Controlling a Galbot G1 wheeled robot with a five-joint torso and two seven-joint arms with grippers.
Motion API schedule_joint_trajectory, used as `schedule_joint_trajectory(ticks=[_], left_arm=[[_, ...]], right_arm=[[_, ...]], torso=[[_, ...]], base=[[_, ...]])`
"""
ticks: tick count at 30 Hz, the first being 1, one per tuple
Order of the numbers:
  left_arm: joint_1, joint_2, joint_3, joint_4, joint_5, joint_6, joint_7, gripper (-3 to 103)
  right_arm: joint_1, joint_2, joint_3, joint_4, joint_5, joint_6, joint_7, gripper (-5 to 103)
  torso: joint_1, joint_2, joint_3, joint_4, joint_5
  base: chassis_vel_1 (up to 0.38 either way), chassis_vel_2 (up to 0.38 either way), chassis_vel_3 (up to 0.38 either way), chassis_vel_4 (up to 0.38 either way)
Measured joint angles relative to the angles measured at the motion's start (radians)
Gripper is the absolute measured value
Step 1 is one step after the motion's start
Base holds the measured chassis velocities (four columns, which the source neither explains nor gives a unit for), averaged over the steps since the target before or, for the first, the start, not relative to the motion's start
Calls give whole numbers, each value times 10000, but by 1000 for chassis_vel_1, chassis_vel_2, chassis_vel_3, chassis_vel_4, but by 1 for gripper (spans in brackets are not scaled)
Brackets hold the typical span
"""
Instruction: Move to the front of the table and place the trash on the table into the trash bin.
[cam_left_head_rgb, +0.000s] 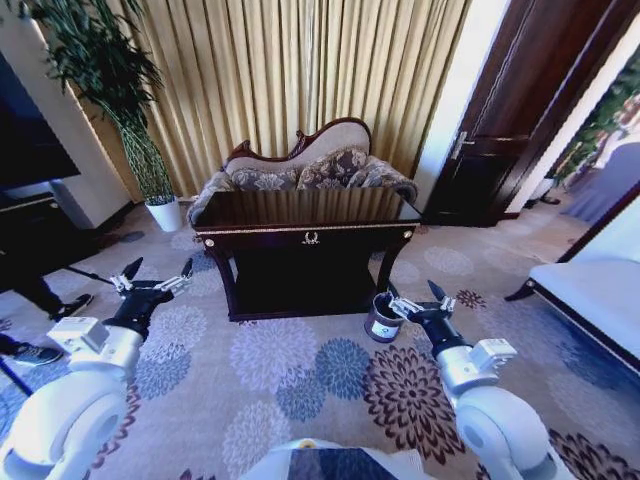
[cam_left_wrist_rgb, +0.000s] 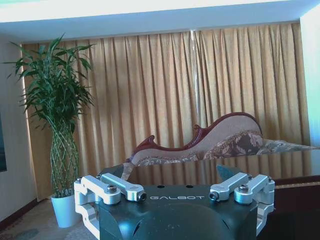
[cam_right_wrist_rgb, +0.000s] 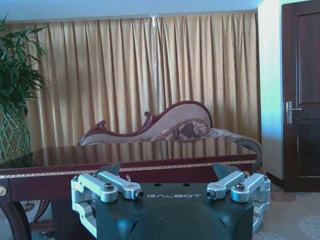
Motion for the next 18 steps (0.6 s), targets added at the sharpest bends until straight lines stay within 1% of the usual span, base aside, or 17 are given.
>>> schedule_joint_trajectory(ticks=[5,7,10,14,17,18], left_arm=[[42,-8,-59,0,34,-82,3,100],[49,-7,-70,0,35,-106,3,100],[61,-6,-72,0,36,-123,-1,100],[75,-26,-72,0,35,-128,-6,100],[77,-53,-63,0,32,-130,-12,100],[76,-57,-50,0,31,-134,-12,100]], right_arm=[[-8,12,-7,17,-16,7,0,100],[-6,40,-16,16,-75,7,0,100],[2,68,-20,-10,-173,8,0,100],[4,70,-23,-12,-214,8,0,100],[-3,56,-11,-12,-244,8,0,100],[-6,52,-8,-18,-253,16,0,100]], torso=[[-3,2,-2,4,0],[-2,1,-2,3,-5],[-3,2,-2,-1,0],[-2,0,-1,0,1],[0,0,0,2,-6],[1,0,0,2,-1]], base=[[220,-234,-197,243],[223,-247,-219,238],[220,-243,-237,211],[215,-235,-219,226],[230,-242,-195,249],[264,-243,-262,255]])
